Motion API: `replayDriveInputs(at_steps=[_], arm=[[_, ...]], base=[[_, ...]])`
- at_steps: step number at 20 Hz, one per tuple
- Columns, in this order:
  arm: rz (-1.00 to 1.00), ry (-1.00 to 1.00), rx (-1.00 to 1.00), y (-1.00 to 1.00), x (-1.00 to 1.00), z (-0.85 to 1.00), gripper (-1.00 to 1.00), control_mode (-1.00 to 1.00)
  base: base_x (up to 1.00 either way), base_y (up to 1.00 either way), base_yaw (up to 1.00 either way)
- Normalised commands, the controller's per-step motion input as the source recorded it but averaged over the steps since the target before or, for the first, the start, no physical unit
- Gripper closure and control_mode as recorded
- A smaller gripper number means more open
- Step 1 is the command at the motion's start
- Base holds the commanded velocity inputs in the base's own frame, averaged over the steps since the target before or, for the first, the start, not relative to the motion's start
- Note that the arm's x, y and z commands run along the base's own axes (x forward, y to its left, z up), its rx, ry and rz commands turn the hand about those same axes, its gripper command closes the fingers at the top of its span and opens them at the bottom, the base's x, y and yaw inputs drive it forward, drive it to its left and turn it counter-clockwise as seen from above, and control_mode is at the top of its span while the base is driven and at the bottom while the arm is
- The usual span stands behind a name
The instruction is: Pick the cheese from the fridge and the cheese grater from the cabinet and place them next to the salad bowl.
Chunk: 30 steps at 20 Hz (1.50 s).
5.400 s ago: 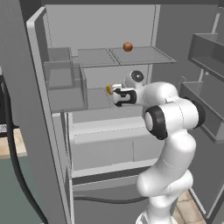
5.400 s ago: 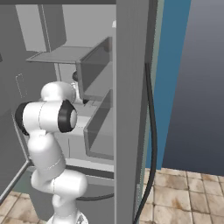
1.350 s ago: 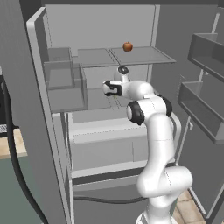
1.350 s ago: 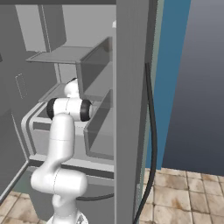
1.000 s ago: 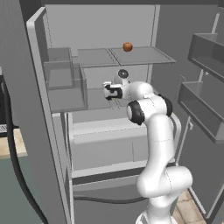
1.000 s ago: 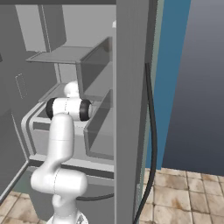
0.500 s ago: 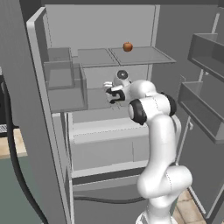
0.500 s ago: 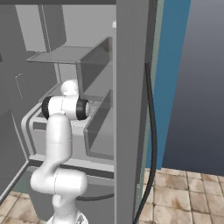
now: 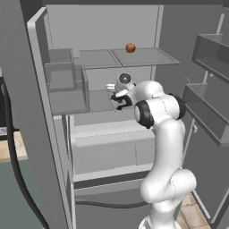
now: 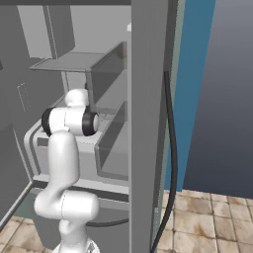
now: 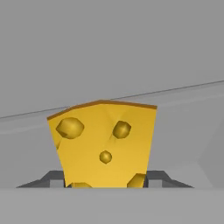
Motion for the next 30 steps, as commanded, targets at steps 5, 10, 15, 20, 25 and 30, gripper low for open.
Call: replayDriveInputs(at_steps=[5,10,15,20,25,30], arm=[[-0.02,0.0,0.0,0.0,-0.49,0.09,1.0,-1.0],[-0.04,0.0,0.0,0.0,-0.58,0.25,1.0,-1.0],[-0.05,0.0,0.0,-0.01,-0.79,0.24,1.0,-1.0],[-0.05,0.03,0.02,-0.07,-0.9,0.28,1.0,-1.0],[-0.06,0.08,0.03,-0.03,-0.98,0.38,1.0,-1.0],[-0.02,0.17,0.03,-0.03,-0.94,0.66,1.0,-1.0]], base=[[0.0,0.0,0.0],[0.0,0.0,0.0],[0.0,0.0,0.0],[0.0,0.0,0.0],[0.0,0.0,0.0],[0.0,0.0,0.0]])
